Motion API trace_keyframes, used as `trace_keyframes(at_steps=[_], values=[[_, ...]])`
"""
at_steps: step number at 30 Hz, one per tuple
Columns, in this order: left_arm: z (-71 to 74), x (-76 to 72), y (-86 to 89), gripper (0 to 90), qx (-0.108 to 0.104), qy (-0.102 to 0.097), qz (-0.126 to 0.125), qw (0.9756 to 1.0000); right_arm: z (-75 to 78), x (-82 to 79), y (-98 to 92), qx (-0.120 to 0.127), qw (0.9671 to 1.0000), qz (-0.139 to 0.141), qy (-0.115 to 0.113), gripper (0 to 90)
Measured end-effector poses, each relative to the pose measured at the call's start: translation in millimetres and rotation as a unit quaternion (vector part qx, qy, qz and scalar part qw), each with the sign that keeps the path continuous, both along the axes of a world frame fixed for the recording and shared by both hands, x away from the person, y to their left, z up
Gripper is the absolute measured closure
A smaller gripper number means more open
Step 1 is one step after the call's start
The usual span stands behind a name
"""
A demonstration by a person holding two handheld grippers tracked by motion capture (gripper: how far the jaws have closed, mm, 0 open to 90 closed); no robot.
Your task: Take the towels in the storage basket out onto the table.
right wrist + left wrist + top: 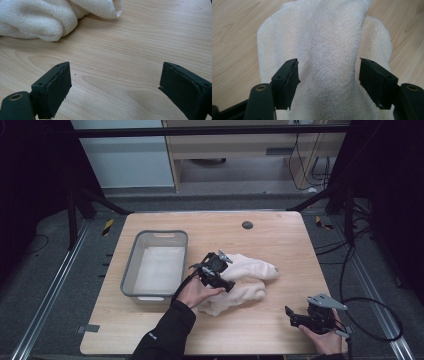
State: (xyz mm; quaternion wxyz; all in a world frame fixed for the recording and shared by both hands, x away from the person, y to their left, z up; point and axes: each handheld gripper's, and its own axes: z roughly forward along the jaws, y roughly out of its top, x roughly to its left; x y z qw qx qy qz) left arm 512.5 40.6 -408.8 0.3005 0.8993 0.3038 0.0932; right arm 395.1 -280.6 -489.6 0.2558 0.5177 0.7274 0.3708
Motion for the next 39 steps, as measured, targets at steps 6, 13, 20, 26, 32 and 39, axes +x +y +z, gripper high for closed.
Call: trace_keyframes(at_steps=[6, 13, 20, 26, 32, 39], values=[[9.3, -8.5, 14.9, 28.2, -0.030, -0.018, -0.002, 0.9994, 0.5, -0.4, 0.0, 0.005, 1.0000, -0.002, 0.002, 9.8], [18.7, -18.0, 29.5, 28.1, -0.056, -0.044, 0.005, 0.9974, 0.2, -0.1, -0.7, 0.008, 1.0000, -0.004, 0.004, 9.3], [22.8, -31.3, 48.3, 26.7, -0.080, -0.065, 0.014, 0.9946, 0.2, -0.3, -0.7, 0.010, 0.9999, -0.005, 0.004, 9.1], [17.8, -43.6, 68.8, 27.1, -0.101, -0.079, 0.030, 0.9912, 0.0, -0.2, -0.6, 0.011, 0.9999, -0.005, 0.005, 8.8], [15.9, -56.6, 92.1, 27.0, -0.116, -0.094, 0.050, 0.9876, -0.5, -0.3, -0.9, 0.011, 0.9999, -0.006, 0.005, 8.2], [10.3, -65.2, 118.5, 27.0, -0.126, -0.094, 0.074, 0.9848, -1.0, -0.7, -1.0, 0.012, 0.9999, -0.006, 0.008, 7.4]])
